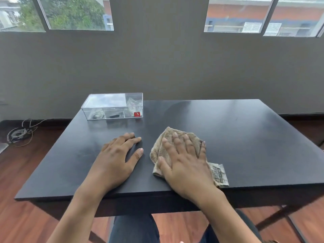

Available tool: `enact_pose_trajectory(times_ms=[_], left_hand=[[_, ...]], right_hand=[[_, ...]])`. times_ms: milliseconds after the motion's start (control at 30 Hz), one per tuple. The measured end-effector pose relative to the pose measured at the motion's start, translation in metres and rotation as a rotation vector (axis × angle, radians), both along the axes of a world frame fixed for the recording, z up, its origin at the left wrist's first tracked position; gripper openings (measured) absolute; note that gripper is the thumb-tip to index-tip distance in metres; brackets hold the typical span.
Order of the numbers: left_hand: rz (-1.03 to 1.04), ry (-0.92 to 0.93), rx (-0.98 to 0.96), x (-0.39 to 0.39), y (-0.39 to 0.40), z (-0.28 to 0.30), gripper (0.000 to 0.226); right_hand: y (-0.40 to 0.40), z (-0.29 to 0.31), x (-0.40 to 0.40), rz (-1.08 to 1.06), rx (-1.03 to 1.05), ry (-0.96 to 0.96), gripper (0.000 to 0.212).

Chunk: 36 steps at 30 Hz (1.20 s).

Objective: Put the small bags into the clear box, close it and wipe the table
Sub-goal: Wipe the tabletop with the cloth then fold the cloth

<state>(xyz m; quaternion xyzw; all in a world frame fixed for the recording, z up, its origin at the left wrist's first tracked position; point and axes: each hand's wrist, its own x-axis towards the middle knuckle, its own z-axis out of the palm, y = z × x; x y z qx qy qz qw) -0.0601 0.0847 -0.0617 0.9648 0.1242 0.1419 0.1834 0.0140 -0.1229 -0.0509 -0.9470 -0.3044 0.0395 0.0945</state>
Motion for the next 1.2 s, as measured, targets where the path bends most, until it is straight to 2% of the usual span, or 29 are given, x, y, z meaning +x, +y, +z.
enact_pose_trajectory(times_ms=[167,367,567,733,933,1067,1200], left_hand=[[-0.005,-0.010,0.022,0.002,0.001,-0.004,0.057],[-0.005,-0.030,0.023,0.003,0.003,-0.006,0.056],[0.008,-0.039,0.020,0.003,0.003,-0.005,0.052],[0.022,-0.054,0.035,0.004,0.000,-0.001,0.044],[0.037,-0.031,0.053,0.007,-0.001,0.001,0.040],[0.056,0.042,0.170,0.023,-0.003,0.010,0.036],[-0.042,0.091,0.236,0.053,-0.021,0.022,0.036]], right_hand=[[0.008,0.004,0.044,0.045,0.022,0.058,0.068],[0.061,0.005,0.145,0.022,0.015,0.072,0.066],[0.105,0.013,0.197,-0.015,0.010,0.102,0.064],[0.117,0.014,0.203,-0.054,0.003,0.093,0.064],[0.095,0.011,0.186,-0.018,0.007,0.062,0.065],[0.080,0.010,0.172,0.001,0.015,0.048,0.065],[0.043,0.013,0.177,0.017,-0.003,0.052,0.067]])
